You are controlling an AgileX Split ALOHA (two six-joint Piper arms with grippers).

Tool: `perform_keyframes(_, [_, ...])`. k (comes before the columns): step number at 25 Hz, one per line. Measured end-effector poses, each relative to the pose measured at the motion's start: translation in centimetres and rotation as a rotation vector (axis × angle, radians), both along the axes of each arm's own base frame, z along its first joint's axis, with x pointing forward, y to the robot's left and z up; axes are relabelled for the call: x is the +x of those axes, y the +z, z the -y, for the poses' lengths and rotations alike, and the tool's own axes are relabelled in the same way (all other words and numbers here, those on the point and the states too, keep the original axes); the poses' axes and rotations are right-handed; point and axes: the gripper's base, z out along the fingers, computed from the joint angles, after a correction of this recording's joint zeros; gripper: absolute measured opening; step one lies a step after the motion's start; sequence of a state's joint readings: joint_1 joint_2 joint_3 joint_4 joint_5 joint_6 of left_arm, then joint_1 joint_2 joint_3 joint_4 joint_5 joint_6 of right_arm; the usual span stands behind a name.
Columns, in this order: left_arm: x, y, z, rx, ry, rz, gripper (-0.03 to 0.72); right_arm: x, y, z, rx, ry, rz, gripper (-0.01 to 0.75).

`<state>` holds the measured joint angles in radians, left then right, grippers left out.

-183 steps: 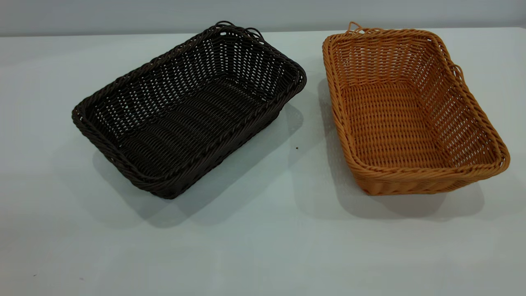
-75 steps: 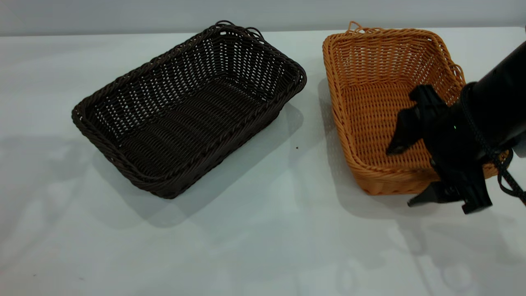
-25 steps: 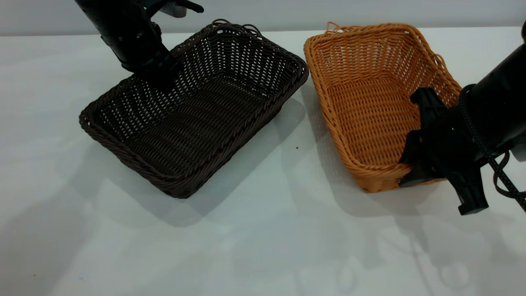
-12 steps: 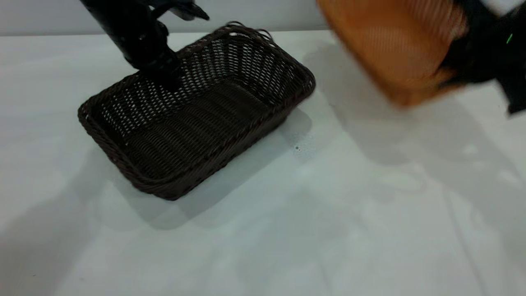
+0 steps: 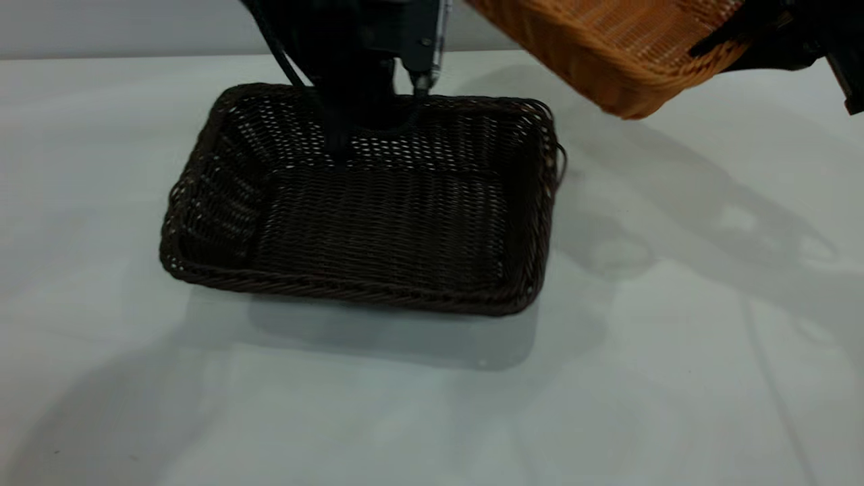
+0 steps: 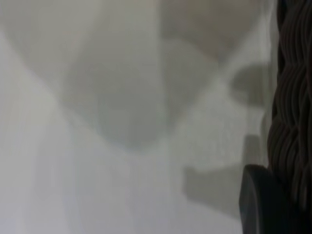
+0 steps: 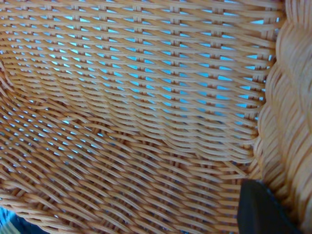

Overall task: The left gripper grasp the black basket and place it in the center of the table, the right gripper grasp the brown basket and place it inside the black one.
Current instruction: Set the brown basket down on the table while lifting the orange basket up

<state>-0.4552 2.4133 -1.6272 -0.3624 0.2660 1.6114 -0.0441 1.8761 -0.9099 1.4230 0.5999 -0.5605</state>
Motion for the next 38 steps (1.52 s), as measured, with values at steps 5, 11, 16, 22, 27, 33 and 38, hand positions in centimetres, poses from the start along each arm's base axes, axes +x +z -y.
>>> perform_keyframes(5, [-0.7,0.0,1.3,-0.025,-0.033,-0.012,0.078,0.0,0.0,0.6,-0.003,-0.002,0.000,0.064])
perform_keyframes(11, [-1.1,0.0,1.6,-0.052,-0.022,-0.054,0.078,0.0,0.1,2.1,0.021,-0.028,-0.001,0.064])
perform_keyframes(16, [-1.1,0.0,1.7,-0.058,-0.018,-0.065,0.089,-0.1,0.2,2.2,0.043,-0.015,-0.003,0.064])
perform_keyframes(22, [-1.3,0.0,1.8,-0.096,0.054,-0.105,0.224,-0.2,0.2,2.2,0.044,-0.006,0.000,0.065])
perform_keyframes(27, [-1.4,0.0,2.0,-0.133,0.139,-0.146,0.425,-0.1,0.3,2.2,0.034,0.006,0.013,0.067])
perform_keyframes(33, [-1.8,1.9,2.1,-0.146,0.133,-0.185,0.492,1.4,2.1,3.6,0.012,0.048,0.093,0.067])
perform_keyframes(38, [-2.3,8.8,1.7,-0.181,0.113,-0.144,0.472,2.7,3.9,5.6,-0.031,0.045,0.103,0.068])
